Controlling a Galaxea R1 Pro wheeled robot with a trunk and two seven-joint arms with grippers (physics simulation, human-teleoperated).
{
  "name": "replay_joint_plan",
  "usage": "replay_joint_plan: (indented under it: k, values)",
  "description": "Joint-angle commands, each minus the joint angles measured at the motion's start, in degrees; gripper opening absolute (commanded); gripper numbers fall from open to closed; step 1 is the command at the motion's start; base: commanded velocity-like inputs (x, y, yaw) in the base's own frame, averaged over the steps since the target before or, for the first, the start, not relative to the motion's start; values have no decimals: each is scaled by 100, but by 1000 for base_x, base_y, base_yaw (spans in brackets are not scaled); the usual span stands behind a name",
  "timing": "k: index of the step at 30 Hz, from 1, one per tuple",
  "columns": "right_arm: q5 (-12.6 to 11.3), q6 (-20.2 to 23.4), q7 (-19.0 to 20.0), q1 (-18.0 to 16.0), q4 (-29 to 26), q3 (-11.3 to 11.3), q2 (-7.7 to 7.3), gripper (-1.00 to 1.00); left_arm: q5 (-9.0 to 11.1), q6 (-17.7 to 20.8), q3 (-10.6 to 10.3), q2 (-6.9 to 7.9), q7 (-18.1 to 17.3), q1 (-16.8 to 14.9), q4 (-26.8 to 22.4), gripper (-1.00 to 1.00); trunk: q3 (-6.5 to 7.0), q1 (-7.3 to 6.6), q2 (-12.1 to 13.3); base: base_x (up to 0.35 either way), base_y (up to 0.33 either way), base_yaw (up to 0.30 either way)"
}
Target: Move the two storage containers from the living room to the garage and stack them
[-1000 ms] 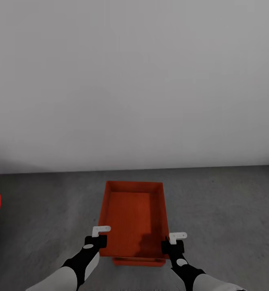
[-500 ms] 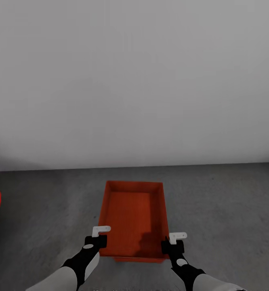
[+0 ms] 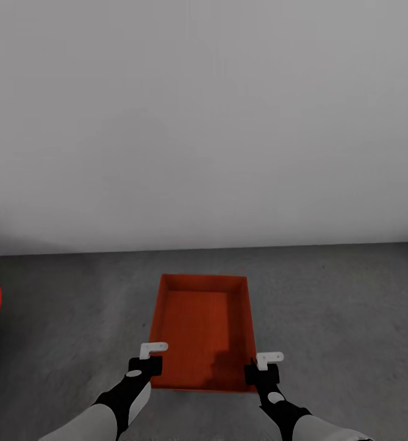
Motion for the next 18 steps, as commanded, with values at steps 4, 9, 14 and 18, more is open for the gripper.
replay_joint_plan:
  k: [4, 9, 14, 18]
  values:
    - [-138, -39, -28, -4, 12, -40, 0, -100, -14, -14, 83, -7, 36, -8, 0, -100, -41, 0, -5, 0, 0, 0]
    - [-138, -44, -28, -4, 12, -40, 0, -100, -14, -14, 83, -7, 36, -9, -1, -100, -77, 0, -5, 0, 0, 0]
    - [-138, -45, -28, -4, 12, -40, 0, -100, -14, -14, 83, -7, 36, -4, -8, -100, -82, 0, -5, 0, 0, 0]
    - [-138, -45, -28, -4, 12, -40, 0, -100, -14, -14, 83, -7, 36, -7, -8, -100, -83, 0, -5, 0, 0, 0]
